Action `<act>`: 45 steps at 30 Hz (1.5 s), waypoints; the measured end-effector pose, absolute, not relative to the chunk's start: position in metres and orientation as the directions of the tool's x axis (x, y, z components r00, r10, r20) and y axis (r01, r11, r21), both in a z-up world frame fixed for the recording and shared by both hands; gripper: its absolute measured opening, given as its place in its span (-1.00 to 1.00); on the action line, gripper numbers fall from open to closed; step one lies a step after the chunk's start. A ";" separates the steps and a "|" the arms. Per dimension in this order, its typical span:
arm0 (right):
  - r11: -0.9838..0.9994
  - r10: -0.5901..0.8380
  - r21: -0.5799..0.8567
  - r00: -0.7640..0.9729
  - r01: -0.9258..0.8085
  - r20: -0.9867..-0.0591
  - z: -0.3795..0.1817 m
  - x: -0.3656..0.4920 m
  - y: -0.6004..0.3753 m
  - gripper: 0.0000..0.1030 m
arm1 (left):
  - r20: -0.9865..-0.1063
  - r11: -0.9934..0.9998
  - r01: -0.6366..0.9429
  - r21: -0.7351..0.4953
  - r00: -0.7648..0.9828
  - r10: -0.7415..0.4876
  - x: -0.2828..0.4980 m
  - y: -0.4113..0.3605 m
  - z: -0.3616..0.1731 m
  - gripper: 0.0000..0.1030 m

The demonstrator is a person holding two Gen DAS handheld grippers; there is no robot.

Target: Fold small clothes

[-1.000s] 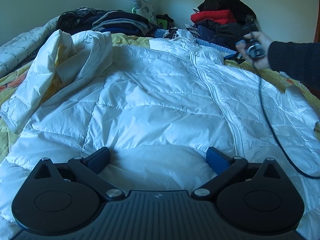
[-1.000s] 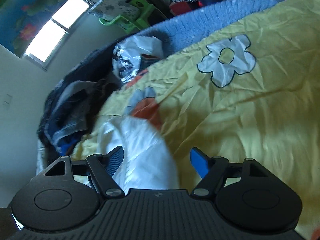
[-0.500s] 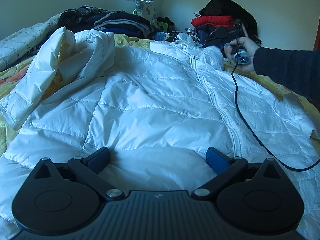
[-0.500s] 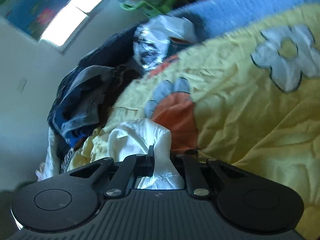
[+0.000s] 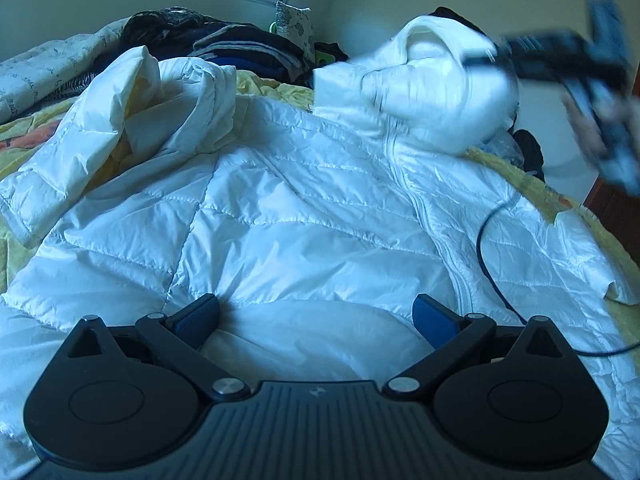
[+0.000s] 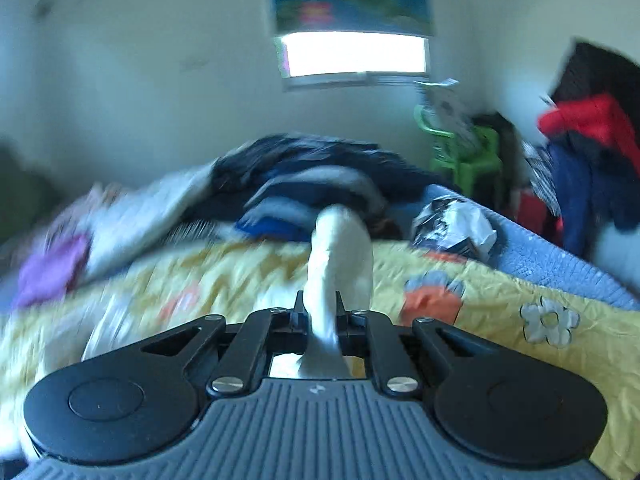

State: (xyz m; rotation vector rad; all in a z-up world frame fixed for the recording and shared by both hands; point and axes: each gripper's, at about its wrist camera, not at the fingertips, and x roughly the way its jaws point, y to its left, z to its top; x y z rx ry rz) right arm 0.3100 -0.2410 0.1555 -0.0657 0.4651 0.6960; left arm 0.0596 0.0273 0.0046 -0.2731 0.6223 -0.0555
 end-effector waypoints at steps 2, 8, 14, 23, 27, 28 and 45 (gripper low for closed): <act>0.761 0.595 0.084 0.640 -0.643 -0.486 0.139 0.272 -0.242 -0.15 | -0.564 0.960 -0.030 -0.278 0.814 -0.138 0.060 0.028 0.004 1.00; 0.828 0.529 0.230 0.577 -0.511 -0.623 0.089 0.199 -0.279 0.57 | -0.568 0.963 -0.030 -0.268 0.812 -0.132 0.060 0.027 0.005 1.00; 0.795 0.604 0.489 0.550 -0.359 -0.577 0.076 0.132 -0.334 0.71 | -0.593 0.978 -0.036 -0.205 0.800 -0.095 0.062 0.017 0.006 1.00; 0.803 0.575 0.540 0.568 -0.252 -0.589 0.049 0.069 -0.357 0.71 | -0.403 0.962 0.037 -0.270 0.903 -0.148 0.083 -0.006 0.083 1.00; 0.800 0.566 0.567 0.562 -0.198 -0.602 0.034 0.071 -0.359 0.71 | -0.428 0.987 0.079 -0.139 0.894 -0.132 0.140 -0.039 0.090 1.00; 0.798 0.568 0.570 0.566 -0.198 -0.598 0.033 0.070 -0.359 0.71 | -0.482 0.989 0.091 -0.120 0.865 -0.138 0.157 -0.046 0.083 1.00; 0.818 0.525 0.561 0.564 -0.128 -0.637 0.026 0.079 -0.382 0.75 | -0.637 0.994 0.110 0.000 0.766 -0.084 0.185 -0.070 -0.001 1.00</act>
